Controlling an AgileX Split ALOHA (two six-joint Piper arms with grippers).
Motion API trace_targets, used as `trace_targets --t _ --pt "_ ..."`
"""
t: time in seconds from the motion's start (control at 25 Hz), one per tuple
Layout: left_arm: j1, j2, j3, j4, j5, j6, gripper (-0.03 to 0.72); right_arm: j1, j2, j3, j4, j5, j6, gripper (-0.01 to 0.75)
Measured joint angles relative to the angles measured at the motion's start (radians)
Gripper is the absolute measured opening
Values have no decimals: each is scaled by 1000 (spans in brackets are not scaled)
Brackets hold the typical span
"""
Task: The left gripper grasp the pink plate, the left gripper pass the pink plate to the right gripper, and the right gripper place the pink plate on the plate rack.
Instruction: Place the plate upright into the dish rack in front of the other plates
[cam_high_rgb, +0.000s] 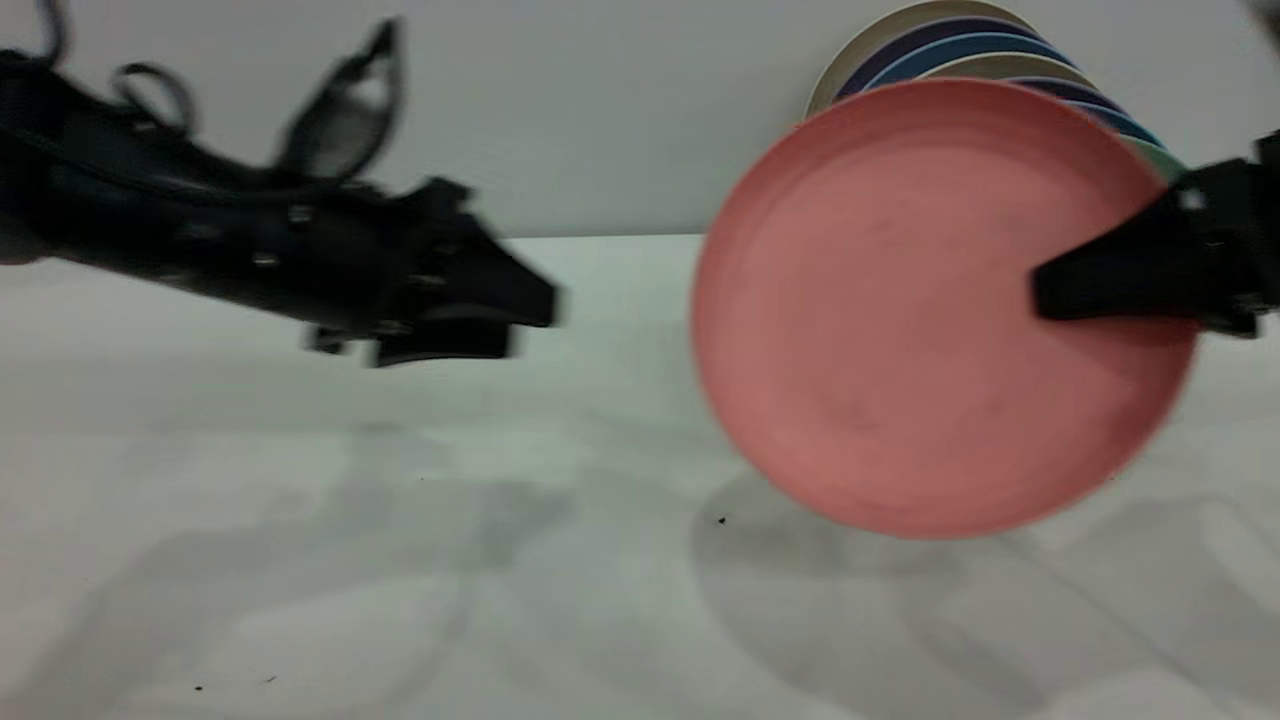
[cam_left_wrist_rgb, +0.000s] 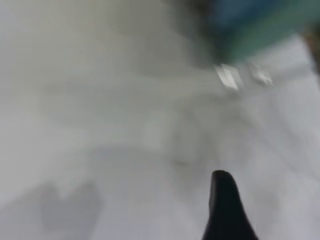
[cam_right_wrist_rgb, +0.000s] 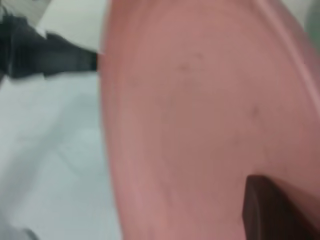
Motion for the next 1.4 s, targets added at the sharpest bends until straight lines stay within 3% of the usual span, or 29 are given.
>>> trace_targets --t 0.2,0.68,1.12,1.4 --pt "97 0 0 15 -4 -12 501 -27 -74 -1 -134 -37 -259 105" --pt "127 0 0 94 -8 -24 503 -28 -163 -264 -633 -149 -262 105" --pt "127 0 0 94 -49 -24 503 -23 -163 -427 -737 -176 -262 105" --pt "127 0 0 94 -53 -24 503 63 -155 -432 -785 -307 -262 105"
